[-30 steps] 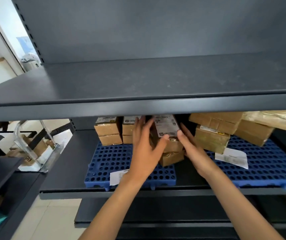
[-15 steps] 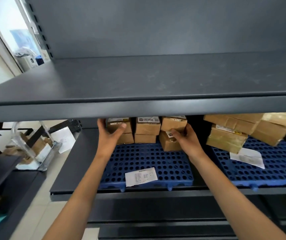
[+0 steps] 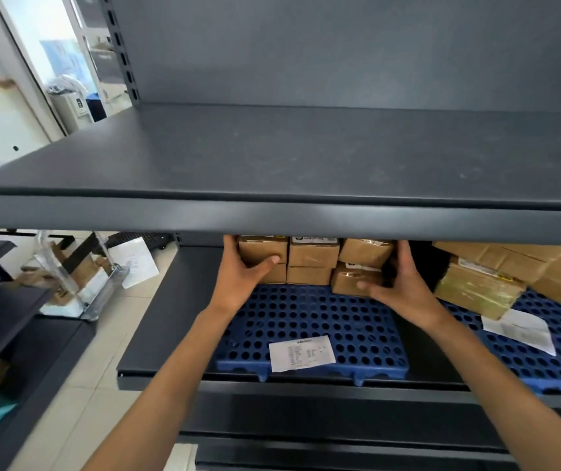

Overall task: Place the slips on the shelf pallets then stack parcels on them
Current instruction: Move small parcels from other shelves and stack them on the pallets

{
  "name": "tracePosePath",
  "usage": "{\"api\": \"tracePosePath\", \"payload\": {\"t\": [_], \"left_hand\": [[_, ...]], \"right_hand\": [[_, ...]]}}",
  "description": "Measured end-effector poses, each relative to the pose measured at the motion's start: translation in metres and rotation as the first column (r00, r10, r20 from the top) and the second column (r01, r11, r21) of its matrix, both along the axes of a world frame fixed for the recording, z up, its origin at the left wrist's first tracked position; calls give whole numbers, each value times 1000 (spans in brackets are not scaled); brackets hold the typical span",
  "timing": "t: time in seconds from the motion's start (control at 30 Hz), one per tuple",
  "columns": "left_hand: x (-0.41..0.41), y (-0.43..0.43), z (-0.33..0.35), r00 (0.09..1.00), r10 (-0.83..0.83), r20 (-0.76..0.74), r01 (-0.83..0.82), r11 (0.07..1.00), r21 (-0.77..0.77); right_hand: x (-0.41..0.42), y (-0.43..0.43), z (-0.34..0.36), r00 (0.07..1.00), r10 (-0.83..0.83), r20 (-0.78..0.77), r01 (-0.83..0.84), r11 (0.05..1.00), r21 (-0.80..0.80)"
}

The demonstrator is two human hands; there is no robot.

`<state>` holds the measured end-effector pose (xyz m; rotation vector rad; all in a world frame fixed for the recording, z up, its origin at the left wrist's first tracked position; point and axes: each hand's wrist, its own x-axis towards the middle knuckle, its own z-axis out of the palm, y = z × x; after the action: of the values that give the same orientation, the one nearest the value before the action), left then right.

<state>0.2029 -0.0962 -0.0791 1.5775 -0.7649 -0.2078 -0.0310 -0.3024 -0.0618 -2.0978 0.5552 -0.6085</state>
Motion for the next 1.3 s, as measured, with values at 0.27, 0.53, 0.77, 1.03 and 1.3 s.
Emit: {"api": "tracePosePath", "payload": {"t": [0.27,0.53,0.77,1.03,1.3], "left_hand": [[2,-4,-6,997,33,65,-40,993,108],[11,2,-7,998,15,66,-23,993,120],[24,25,12,983,-129,128,70,920,385],[-4,5,55,506,-241,828,-185,907,377],[-24,-29,41,390,-337,857,-376,791,482]], "right_hand": [[15,1,12,972,-125,-201,-10,827,-563],[17,-9,30,949,-138,-283,-59,807,-588],[18,-10,48,942,-118,-313,-132,727,-674],[31,8,43,892,-170,-418,-195,690,-697],[25,9,35,879,-267,-394,-152,628,-764]]}}
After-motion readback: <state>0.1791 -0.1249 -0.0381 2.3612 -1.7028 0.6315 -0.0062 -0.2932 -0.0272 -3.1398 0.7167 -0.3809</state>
